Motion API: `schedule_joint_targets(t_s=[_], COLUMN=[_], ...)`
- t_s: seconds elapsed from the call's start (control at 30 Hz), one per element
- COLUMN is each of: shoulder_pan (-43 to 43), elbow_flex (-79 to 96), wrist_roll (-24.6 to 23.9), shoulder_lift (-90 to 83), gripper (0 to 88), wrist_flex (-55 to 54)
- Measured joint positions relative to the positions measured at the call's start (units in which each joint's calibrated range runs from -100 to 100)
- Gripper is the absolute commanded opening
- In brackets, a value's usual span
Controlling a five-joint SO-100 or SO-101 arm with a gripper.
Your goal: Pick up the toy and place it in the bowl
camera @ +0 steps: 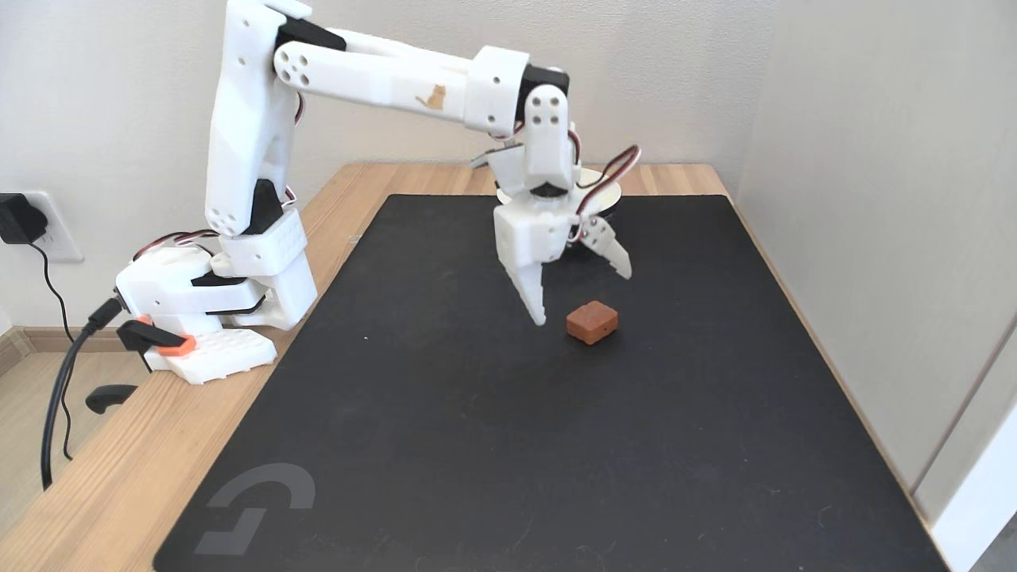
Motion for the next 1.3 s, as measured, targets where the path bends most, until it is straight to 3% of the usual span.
schedule_joint_targets(t_s=[0.23,0.47,0.63,1.03,1.1,1.13,1.17,1.3], shoulder_pan=[0.83,1.08,0.67,-2.25,-2.58,-2.66,-2.66,-3.08], elbow_flex=[-2.93,-7.18,-7.37,-8.50,-8.50,-8.50,-8.50,-8.60], wrist_roll=[3.40,3.71,3.71,3.91,3.91,3.91,3.91,3.91], shoulder_lift=[6.74,11.32,13.41,13.82,13.82,13.82,13.82,13.82], gripper=[43.4,42.4,26.7,24.1,18.2,9.0,5.8,5.5], wrist_flex=[-5.83,-5.99,-5.99,-5.91,-5.91,-5.99,-5.99,-5.99])
